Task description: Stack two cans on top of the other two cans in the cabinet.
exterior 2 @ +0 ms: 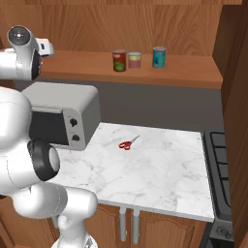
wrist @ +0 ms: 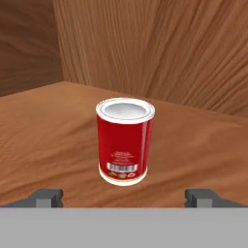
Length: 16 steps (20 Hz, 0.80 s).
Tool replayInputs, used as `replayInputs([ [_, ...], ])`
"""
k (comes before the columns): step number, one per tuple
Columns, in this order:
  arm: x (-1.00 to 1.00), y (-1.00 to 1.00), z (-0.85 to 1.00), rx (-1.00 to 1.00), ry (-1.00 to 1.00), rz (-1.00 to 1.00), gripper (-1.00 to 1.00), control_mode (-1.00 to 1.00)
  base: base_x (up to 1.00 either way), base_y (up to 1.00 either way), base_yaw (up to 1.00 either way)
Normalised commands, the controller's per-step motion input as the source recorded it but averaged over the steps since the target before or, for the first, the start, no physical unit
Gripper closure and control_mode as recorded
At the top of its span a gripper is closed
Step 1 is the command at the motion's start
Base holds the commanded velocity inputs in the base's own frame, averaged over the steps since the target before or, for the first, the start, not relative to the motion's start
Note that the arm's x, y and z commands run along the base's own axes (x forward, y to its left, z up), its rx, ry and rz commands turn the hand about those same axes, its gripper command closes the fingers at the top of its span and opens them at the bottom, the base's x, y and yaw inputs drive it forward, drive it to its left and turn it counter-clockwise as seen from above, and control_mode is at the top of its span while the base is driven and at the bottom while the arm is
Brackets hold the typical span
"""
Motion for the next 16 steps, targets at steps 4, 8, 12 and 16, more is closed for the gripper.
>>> replayInputs([
  [4, 0.30, 0.15, -0.08, 0.04, 0.00, 0.00, -1.00, -1.00, 0.00, 0.00, 0.00],
  [8, 0.17, 0.13, -0.08, 0.02, 0.02, 0.00, -1.00, -1.00, 0.00, 0.00, 0.00],
  [12, 0.20, 0.15, -0.07, 0.00, 0.01, 0.00, -1.00, -1.00, 0.00, 0.00, 0.00],
  [16, 0.23, 0.14, -0.08, 0.00, 0.03, 0.00, -1.00, -1.00, 0.00, 0.00, 0.00],
])
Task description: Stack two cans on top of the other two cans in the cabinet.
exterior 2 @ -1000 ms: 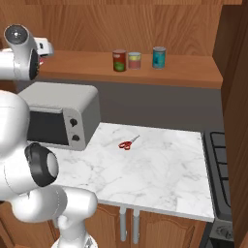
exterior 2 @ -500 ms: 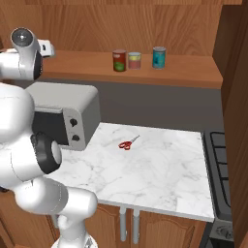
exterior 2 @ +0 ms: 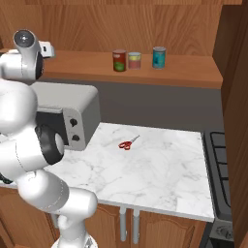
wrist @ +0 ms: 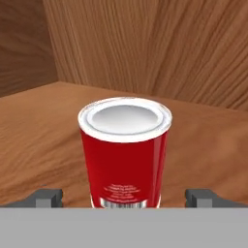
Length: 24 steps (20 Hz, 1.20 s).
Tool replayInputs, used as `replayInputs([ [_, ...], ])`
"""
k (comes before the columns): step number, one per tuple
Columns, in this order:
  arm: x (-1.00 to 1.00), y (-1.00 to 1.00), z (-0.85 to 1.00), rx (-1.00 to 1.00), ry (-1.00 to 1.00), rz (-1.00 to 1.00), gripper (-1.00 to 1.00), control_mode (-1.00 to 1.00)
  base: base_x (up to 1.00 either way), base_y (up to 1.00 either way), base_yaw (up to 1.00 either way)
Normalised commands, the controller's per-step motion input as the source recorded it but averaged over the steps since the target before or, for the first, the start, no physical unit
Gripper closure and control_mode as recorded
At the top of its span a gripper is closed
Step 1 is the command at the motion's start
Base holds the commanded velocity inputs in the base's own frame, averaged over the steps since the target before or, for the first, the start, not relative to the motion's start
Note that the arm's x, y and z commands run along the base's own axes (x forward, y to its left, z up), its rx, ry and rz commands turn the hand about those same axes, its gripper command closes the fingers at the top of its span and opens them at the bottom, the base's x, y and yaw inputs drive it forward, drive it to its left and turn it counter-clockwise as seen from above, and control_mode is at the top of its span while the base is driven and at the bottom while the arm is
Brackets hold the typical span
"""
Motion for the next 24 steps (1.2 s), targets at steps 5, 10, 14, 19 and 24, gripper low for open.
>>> replayInputs([
  [5, 0.24, 0.07, -0.06, 0.00, 0.02, 0.00, -1.00, -1.00, 0.00, 0.00, 0.00],
  [10, 0.21, 0.08, -0.01, 0.00, 0.04, 0.00, -1.00, -1.00, 0.00, 0.00, 0.00],
  [14, 0.16, 0.06, -0.01, 0.00, 0.03, 0.00, -1.00, -1.00, 0.00, 0.00, 0.00],
  [19, 0.08, 0.11, -0.03, 0.00, 0.01, 0.00, 1.00, -1.00, 0.00, 0.00, 0.00],
  [24, -0.01, 0.01, -0.16, 0.00, 0.00, 0.00, 1.00, -1.00, 0.00, 0.00, 0.00],
])
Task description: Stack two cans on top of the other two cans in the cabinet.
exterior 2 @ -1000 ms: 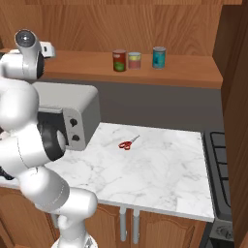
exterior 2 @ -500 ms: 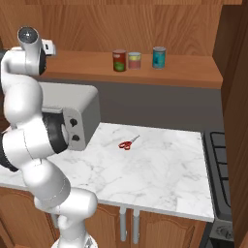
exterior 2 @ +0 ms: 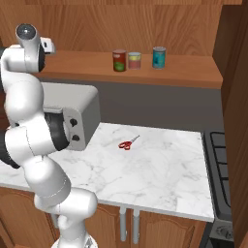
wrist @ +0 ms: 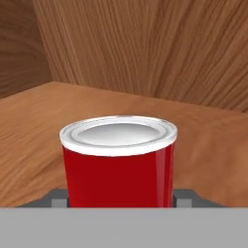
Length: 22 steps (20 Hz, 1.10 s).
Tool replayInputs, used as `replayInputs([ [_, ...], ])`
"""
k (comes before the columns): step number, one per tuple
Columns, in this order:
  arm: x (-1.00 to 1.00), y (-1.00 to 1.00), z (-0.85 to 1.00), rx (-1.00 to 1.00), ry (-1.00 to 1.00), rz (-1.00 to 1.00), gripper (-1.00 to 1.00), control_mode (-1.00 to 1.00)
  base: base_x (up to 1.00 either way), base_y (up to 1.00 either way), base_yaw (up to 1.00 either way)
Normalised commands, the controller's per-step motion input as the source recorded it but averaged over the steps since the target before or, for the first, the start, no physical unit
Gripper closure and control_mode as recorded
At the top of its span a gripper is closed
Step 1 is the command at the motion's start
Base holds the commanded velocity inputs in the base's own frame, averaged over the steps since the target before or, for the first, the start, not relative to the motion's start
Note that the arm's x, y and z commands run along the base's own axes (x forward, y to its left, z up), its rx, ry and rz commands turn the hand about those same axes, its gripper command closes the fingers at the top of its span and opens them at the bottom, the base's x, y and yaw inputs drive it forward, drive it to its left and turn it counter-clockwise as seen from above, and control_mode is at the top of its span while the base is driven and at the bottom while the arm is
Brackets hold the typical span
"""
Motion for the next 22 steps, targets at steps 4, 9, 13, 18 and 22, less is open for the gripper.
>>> replayInputs([
  [4, -0.11, 0.00, -0.27, 0.00, -0.01, 0.00, 1.00, -1.00, 0.00, 0.00, 0.00],
  [9, -0.32, -0.21, -0.11, 0.00, -0.05, 0.00, 1.00, -1.00, 0.00, 0.00, 0.00],
  [13, -0.56, -0.33, 0.03, 0.00, -0.21, -0.07, 1.00, -1.00, 0.00, 0.00, 0.00],
  [18, -0.45, -0.38, 0.05, 0.00, -0.24, -0.21, 1.00, -1.00, 0.00, 0.00, 0.00],
  [22, -0.44, -0.46, 0.12, 0.00, -0.02, -0.25, 1.00, -1.00, 0.00, 0.00, 0.00],
])
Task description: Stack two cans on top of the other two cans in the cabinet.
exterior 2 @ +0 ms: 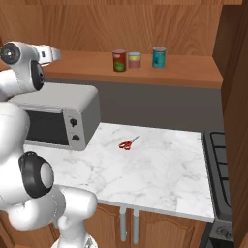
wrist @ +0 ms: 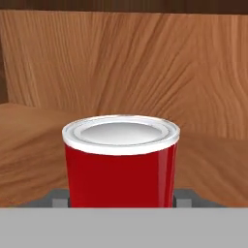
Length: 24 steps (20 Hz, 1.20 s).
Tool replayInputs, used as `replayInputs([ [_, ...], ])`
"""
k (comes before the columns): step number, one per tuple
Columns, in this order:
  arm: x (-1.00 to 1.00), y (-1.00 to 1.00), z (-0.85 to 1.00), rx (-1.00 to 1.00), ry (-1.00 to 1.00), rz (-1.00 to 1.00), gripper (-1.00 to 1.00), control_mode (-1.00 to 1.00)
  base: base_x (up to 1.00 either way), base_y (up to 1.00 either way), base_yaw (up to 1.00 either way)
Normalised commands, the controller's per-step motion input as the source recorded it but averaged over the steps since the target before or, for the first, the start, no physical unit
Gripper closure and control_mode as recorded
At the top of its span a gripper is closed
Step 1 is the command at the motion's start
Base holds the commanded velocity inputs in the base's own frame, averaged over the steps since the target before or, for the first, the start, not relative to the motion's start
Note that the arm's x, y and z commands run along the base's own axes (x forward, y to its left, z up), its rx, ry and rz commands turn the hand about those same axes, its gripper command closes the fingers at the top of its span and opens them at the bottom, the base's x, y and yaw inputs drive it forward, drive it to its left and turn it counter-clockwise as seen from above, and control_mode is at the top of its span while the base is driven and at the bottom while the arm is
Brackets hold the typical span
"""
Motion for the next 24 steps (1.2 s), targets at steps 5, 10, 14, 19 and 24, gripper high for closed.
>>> replayInputs([
  [5, -0.43, -0.45, 0.27, 0.06, 0.03, -0.24, 1.00, -1.00, 0.00, 0.00, 0.00],
  [10, -0.44, -0.43, 0.34, 0.10, 0.02, -0.15, 1.00, -1.00, 0.00, 0.00, 0.00],
  [14, -0.42, -0.48, 0.21, 0.07, 0.01, -0.09, 1.00, -1.00, 0.00, 0.00, 0.00],
  [19, -0.41, -0.48, 0.12, 0.02, 0.00, -0.02, 1.00, -1.00, 0.00, 0.00, 0.00],
  [24, -0.31, -0.49, 0.11, 0.00, 0.00, 0.00, 1.00, -1.00, 0.00, 0.00, 0.00],
])
